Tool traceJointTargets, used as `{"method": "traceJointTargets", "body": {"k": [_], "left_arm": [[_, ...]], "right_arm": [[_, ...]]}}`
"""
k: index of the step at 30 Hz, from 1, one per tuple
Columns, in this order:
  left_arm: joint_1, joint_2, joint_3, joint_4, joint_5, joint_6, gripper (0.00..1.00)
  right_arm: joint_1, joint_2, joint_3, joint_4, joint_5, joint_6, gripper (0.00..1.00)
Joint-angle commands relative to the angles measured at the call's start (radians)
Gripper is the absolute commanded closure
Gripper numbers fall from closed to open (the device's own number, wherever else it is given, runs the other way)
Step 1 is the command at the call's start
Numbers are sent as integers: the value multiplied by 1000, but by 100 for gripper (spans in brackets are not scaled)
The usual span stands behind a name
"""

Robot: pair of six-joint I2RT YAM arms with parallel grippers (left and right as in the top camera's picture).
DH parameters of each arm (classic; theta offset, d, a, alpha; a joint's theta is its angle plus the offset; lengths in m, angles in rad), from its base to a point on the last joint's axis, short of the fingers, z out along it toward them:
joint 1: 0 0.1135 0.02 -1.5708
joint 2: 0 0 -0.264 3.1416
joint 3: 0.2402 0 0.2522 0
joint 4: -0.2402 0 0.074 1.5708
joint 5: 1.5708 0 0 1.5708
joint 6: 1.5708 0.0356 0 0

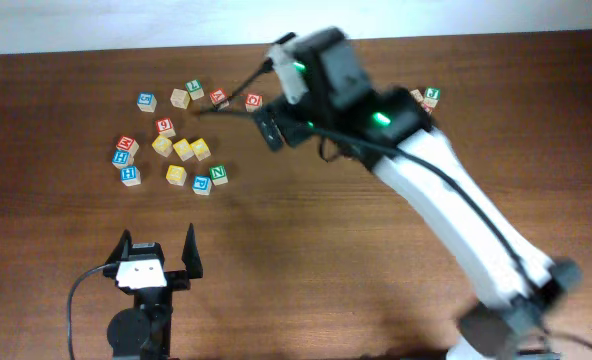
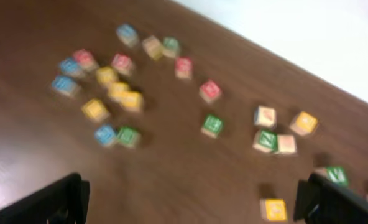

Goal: Spell out RSS
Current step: 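Move right gripper over the green R block near center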

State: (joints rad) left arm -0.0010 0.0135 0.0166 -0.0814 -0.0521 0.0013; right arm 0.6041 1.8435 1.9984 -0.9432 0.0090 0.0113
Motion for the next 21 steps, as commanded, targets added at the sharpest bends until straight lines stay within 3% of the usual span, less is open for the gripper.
{"method": "traceJointTargets", "body": {"k": [1, 4, 11, 12, 13, 14, 15, 21], "left_arm": [[-5, -6, -8, 2, 11, 14, 1], [-5, -6, -8, 2, 11, 15, 1], [-5, -6, -8, 2, 11, 15, 1], [-5, -6, -8, 2, 11, 14, 1], [-5, -6, -8, 2, 11, 14, 1], [-5, -6, -8, 2, 11, 14, 1], [-5, -7, -8, 2, 11, 14, 1], [-5, -6, -8, 2, 11, 15, 1]], "right_arm": [[-9, 198, 181, -61, 123, -11, 2], [-11, 299, 200, -26, 112, -11, 2], [-9, 363, 195, -10, -155, -11, 1], [-9, 364, 195, 10, -129, -11, 24], [-11, 368, 194, 26, -98, 8, 32], [-14, 372, 194, 45, -50, 71, 26], [-17, 383, 194, 64, -8, 134, 12], [-24, 476, 193, 127, 11, 163, 10]]}}
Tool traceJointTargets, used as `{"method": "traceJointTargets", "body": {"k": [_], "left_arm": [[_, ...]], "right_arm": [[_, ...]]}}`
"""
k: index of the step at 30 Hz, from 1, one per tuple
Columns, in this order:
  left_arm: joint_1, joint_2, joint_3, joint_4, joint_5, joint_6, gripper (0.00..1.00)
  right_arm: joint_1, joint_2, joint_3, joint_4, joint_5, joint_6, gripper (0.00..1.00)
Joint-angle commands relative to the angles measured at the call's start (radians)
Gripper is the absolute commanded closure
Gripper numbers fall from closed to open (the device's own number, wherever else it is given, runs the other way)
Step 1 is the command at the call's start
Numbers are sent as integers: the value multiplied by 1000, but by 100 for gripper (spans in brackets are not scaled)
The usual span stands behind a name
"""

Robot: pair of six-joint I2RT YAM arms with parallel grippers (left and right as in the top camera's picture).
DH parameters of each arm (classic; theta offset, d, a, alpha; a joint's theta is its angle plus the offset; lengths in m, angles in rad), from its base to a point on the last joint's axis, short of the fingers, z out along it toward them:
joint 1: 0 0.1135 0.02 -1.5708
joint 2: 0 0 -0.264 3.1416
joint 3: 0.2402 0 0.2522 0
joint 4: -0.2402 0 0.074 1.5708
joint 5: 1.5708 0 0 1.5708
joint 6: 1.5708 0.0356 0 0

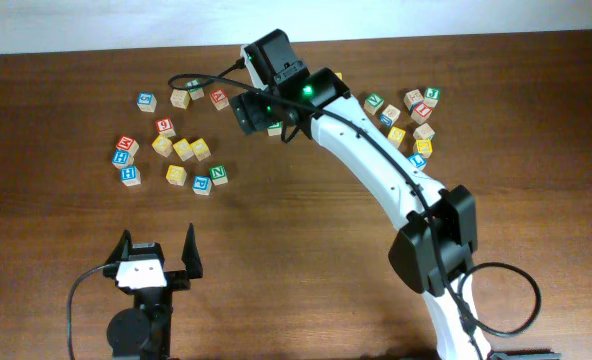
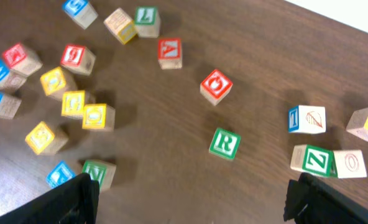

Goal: Spell out RSS
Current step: 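Move right gripper over the green R block near center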

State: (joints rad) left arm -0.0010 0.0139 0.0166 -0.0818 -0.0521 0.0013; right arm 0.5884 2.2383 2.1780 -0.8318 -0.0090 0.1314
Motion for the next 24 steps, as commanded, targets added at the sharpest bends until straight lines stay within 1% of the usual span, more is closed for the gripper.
{"method": "traceJointTargets", "body": {"k": [1, 3, 4, 6, 8, 12, 15, 18, 21, 22, 24], "left_arm": [[-5, -7, -8, 2, 11, 15, 1], [-5, -7, -8, 2, 11, 14, 1], [-5, -7, -8, 2, 11, 14, 1], [-5, -7, -8, 2, 11, 15, 1], [-5, -7, -8, 2, 11, 14, 1], [-5, -7, -8, 2, 11, 15, 1], [-5, -7, -8, 2, 11, 15, 1], [-5, -7, -8, 2, 11, 14, 1], [-5, -7, -8, 2, 11, 15, 1], [-5, -7, -8, 2, 11, 15, 1], [-5, -7, -8, 2, 11, 14, 1]], "right_arm": [[-8, 97, 13, 23, 29, 43, 10], [-8, 147, 13, 43, 30, 47, 10], [-9, 164, 13, 50, 48, 68, 9], [-13, 187, 13, 67, 79, 111, 9], [-19, 200, 13, 89, 72, 114, 9], [-20, 225, 11, 121, 78, 124, 14], [-20, 249, 10, 140, 130, 182, 14], [-19, 274, 9, 158, 127, 185, 14], [-21, 288, 6, 166, 128, 185, 17], [-22, 290, 6, 167, 131, 185, 21], [-21, 294, 6, 174, 130, 185, 25]]}}
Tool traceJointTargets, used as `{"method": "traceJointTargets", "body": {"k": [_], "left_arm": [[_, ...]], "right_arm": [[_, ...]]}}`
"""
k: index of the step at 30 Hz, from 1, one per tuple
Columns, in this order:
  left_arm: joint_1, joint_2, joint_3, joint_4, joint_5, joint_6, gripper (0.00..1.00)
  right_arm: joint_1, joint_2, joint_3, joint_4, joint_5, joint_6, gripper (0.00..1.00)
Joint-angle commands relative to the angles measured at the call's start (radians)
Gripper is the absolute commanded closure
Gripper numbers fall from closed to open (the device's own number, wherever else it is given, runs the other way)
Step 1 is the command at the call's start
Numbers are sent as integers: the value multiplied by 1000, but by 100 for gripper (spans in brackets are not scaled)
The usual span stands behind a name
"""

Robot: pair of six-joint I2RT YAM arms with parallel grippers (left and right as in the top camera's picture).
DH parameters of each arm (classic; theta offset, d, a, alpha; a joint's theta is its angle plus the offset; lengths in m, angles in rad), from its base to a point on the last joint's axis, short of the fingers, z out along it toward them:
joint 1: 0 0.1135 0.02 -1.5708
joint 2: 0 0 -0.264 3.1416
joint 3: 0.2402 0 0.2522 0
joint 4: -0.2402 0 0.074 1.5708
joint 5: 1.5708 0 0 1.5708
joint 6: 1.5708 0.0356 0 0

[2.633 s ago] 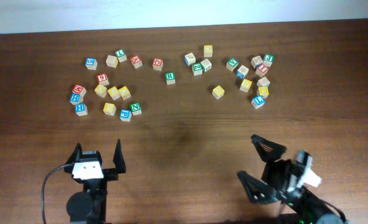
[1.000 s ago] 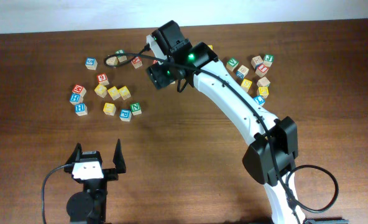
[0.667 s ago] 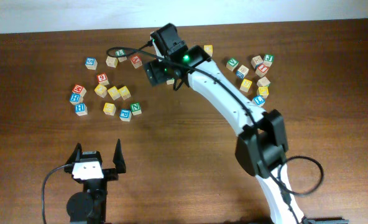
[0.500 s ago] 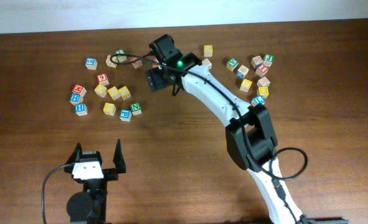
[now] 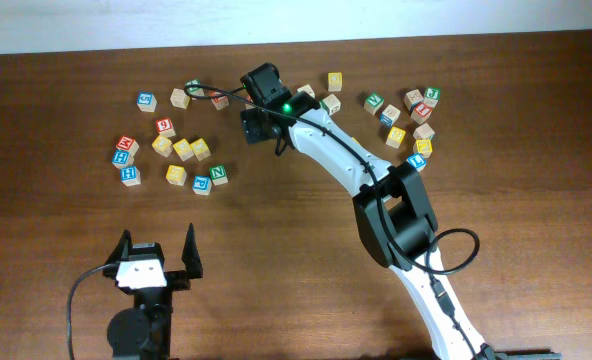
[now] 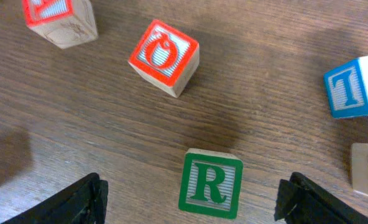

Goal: Spell out RSS
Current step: 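Move right gripper over the green R block near center, then lower right gripper and grasp the green R block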

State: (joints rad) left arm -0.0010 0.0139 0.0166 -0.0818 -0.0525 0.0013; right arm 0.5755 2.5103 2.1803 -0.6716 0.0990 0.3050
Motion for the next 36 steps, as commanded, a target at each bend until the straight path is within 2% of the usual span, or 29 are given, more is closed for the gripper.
{"method": "traceJointTargets", "body": {"k": [1, 11, 19, 22, 28, 36], "left_arm": [[-5, -7, -8, 2, 11, 14, 1], [-5, -7, -8, 2, 11, 14, 1], [-5, -7, -8, 2, 11, 14, 1], [-5, -7, -8, 2, 11, 14, 1], [-5, -7, -8, 2, 11, 14, 1], [-5, -7, -8, 2, 11, 14, 1]], "right_arm": [[-8, 23, 4, 14, 23, 11, 27], [-8, 73, 2, 45, 44, 12, 27], [-8, 79, 2, 71, 46, 26, 47], [-8, 79, 3, 71, 48, 26, 59], [-8, 77, 14, 63, 48, 53, 67], [-8, 45, 14, 31, 48, 53, 71]]}}
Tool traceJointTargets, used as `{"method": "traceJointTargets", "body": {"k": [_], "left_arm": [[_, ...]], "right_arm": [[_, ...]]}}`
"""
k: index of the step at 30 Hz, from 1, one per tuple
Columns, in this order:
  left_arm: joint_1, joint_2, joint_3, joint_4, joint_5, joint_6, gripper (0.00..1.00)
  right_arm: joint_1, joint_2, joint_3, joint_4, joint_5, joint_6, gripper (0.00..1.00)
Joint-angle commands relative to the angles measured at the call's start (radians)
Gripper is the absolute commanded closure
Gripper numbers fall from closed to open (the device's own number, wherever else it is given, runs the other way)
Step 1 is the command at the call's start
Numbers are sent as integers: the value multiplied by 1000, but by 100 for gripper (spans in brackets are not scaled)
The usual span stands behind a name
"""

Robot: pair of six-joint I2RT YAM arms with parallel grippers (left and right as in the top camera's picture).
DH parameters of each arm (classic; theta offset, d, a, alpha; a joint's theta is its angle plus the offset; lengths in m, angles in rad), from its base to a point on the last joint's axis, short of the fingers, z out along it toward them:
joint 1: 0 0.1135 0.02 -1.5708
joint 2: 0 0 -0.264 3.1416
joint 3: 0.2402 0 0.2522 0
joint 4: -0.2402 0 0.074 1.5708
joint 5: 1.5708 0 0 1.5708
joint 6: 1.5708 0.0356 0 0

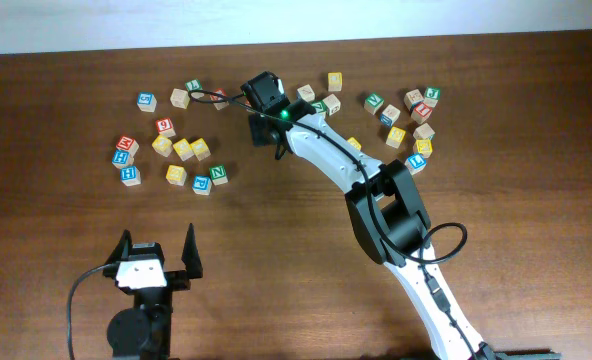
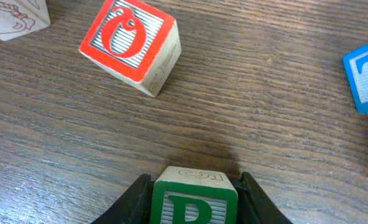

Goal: Spell out RSS
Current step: 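Lower right gripper and grasp the green R block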

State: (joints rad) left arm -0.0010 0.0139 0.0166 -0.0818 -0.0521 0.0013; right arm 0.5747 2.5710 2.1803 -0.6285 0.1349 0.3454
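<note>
A green R block (image 2: 194, 198) sits on the brown table (image 2: 265, 137), and my right gripper (image 2: 194, 180) is shut on it, one black finger against each side. Overhead, that gripper (image 1: 267, 128) reaches down among the blocks at the far middle and hides the R block. My left gripper (image 1: 157, 256) stands open near the front left, with nothing between its fingers. No S block can be made out in either view.
A red O block (image 2: 129, 45) lies just beyond the R block, a blue T block (image 2: 367, 74) to its right, a plain picture block (image 2: 15, 15) at top left. Loose letter blocks cluster at far left (image 1: 176, 150) and far right (image 1: 408, 118).
My right gripper was open above the green R block, fingers wide apart. It has come down and shut on the block's two sides. The left arm has not moved.
My right gripper was open high over the scattered blocks. Then it was lower, with the green R and red O blocks in the middle of its view. Then it was close above the R block, and now it grips it on the table.
</note>
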Motion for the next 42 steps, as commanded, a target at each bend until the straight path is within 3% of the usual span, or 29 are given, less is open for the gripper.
{"method": "traceJointTargets", "body": {"k": [1, 12, 22, 29, 35, 42], "left_arm": [[-5, -7, -8, 2, 11, 15, 1], [-5, -7, -8, 2, 11, 14, 1], [-5, -7, -8, 2, 11, 14, 1], [-5, -7, -8, 2, 11, 14, 1], [-5, -7, -8, 2, 11, 15, 1], [-5, -7, -8, 2, 11, 14, 1]], "right_arm": [[-8, -27, 14, -18, 13, 12, 72], [-6, -129, 14, -163, 8, 13, 78], [-5, -306, 14, -462, -58, 187, 82], [26, -324, -7, -623, -124, 233, 85], [68, -324, -146, -617, -124, 304, 85], [141, -324, -302, -476, -130, 348, 84]]}}
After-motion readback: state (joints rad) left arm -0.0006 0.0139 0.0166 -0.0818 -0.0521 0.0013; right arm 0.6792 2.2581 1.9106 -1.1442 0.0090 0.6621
